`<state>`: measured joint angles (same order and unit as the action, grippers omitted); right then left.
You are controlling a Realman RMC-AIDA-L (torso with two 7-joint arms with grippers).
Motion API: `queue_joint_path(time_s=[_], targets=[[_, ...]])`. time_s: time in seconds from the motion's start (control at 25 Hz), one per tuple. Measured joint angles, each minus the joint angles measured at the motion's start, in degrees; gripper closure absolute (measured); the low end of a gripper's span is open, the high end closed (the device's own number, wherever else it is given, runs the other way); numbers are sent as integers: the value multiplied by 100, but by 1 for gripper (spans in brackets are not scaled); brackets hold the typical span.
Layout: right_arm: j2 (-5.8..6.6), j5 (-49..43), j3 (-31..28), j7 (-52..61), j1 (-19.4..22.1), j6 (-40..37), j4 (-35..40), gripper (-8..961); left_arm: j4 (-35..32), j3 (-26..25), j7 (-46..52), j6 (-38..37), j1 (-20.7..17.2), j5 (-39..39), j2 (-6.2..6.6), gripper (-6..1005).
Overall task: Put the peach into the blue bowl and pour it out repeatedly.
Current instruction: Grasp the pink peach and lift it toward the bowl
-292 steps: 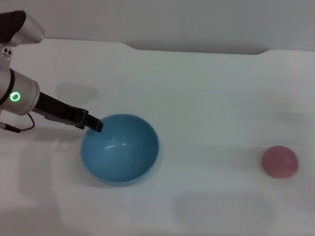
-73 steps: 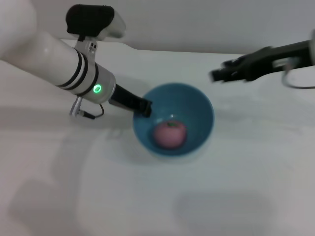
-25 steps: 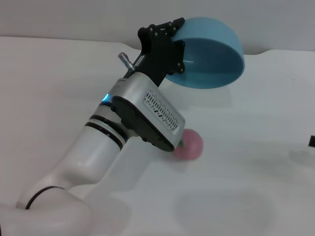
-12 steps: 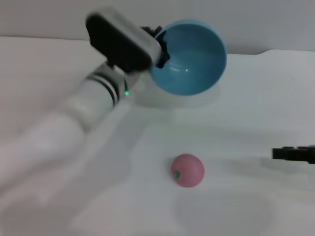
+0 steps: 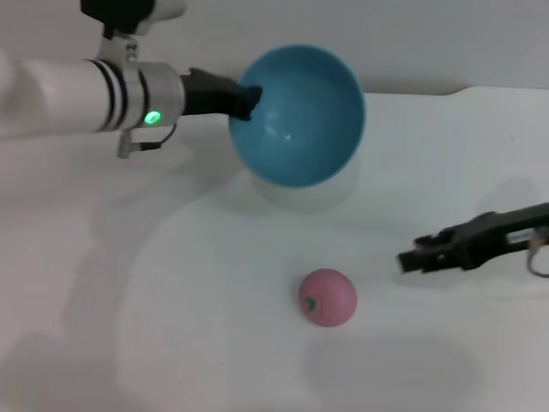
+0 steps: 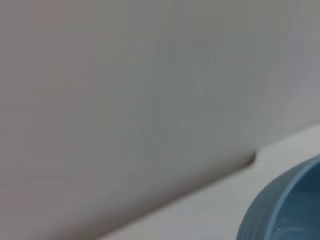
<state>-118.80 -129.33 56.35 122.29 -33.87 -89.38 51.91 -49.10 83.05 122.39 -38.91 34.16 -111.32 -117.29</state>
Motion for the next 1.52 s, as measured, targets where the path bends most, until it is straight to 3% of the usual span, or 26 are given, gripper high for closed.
queue_joint_path(time_s=[0.12, 0.28, 0.64, 1.52], targets=[[1, -16, 658, 24, -253, 45, -8, 521, -53, -677, 1090, -1051, 249, -1484, 1, 1001], [-3, -38, 1599, 380, -634, 495, -80, 525, -231, -888, 1670, -1638, 291, -2150, 1, 1001], [-17, -65, 2588, 659, -1007, 1029, -453, 532, -510, -1285, 1873, -2591, 246, -2319, 0, 1001], [-82, 927, 4234, 668, -1109, 2870, -1300, 550, -554, -1232, 1891, -2697, 319, -2285, -58, 1001]])
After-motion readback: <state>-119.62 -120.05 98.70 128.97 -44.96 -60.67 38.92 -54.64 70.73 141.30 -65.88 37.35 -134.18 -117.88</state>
